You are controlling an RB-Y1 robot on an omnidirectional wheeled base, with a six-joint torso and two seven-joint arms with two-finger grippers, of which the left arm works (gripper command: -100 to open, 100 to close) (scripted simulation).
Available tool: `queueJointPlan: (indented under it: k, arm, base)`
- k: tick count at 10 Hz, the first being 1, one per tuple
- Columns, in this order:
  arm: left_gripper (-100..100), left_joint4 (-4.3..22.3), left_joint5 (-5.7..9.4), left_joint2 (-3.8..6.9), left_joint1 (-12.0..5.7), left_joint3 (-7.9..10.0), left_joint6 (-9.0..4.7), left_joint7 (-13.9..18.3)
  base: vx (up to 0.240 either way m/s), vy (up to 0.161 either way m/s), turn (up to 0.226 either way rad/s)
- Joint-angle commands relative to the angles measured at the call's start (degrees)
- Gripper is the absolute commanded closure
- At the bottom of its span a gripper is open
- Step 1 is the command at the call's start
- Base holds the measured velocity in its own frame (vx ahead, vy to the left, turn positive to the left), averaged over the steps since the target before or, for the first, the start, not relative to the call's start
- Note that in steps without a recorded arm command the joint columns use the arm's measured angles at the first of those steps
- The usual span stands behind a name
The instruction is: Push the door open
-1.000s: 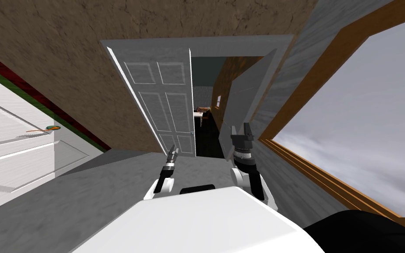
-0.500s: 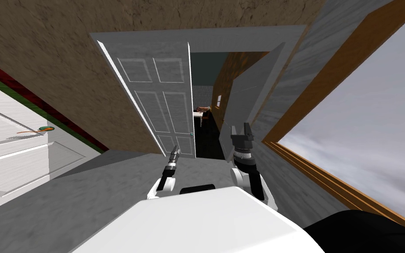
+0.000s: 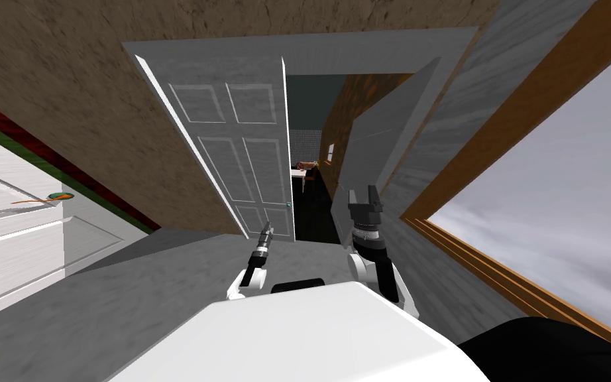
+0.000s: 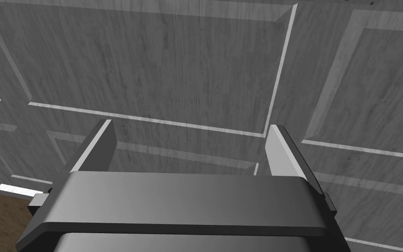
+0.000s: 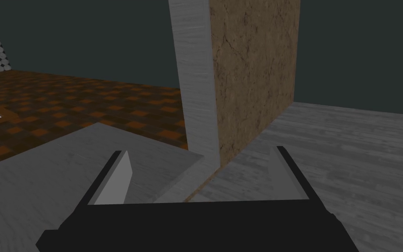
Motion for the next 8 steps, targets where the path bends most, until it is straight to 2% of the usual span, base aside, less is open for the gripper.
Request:
queueJointPlan:
  k: [1, 8]
  arm:
    - [-100, 2.05, -0.05, -0.1, -0.91, -0.07, -0.14, -0.05]
    - [-100, 12.56, -0.32, -0.95, -5.44, -0.5, -1.6, -0.27]
  base:
    - [0.061, -0.012, 0.0]
    - [0.097, -0.008, 0.001]
